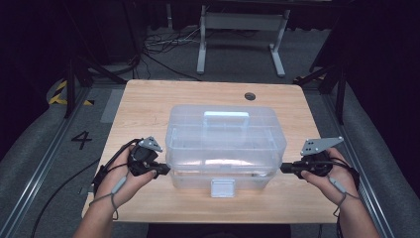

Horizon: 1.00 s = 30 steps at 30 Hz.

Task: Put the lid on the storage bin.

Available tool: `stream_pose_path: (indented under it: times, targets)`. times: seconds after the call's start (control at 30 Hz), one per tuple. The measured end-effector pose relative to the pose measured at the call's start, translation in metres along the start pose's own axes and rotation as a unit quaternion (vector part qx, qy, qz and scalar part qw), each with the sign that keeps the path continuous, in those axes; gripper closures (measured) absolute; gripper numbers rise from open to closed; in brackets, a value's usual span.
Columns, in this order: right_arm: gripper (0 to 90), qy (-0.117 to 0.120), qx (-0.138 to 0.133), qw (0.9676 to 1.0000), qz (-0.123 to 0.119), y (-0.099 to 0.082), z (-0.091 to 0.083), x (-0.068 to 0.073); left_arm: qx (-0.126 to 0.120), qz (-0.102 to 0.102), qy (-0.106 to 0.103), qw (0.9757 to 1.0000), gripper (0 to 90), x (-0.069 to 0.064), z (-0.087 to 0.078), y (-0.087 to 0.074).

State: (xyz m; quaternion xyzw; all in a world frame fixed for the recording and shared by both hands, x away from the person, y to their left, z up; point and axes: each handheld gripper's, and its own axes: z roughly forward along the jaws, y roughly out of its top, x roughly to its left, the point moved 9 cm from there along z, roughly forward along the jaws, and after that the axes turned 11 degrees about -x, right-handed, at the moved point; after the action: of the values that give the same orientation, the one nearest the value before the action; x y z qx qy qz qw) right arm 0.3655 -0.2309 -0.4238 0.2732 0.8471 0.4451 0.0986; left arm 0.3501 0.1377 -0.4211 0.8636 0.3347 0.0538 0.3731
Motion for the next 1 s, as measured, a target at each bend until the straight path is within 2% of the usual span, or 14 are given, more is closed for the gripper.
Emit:
stream_pose_path:
  times: [0.23,0.43,0.7,1.0]
  targets:
    - [90.0,0.002,0.020,0.9998,-0.001,-0.006,0.004,0.001,0.019,0.003,0.001,0.9998,87.5,0.000,0.002,-0.005]
    - [90.0,-0.002,0.046,0.9989,-0.012,-0.011,0.008,0.001,0.040,0.008,0.002,0.9992,87.5,-0.002,0.005,-0.009]
    - [90.0,0.005,0.055,0.9985,-0.008,-0.015,0.009,0.001,0.052,0.015,-0.001,0.9985,87.5,-0.003,0.006,-0.011]
    - [90.0,0.009,0.065,0.9978,-0.006,-0.019,0.010,0.001,0.062,0.013,-0.003,0.9980,87.5,-0.004,0.008,-0.014]
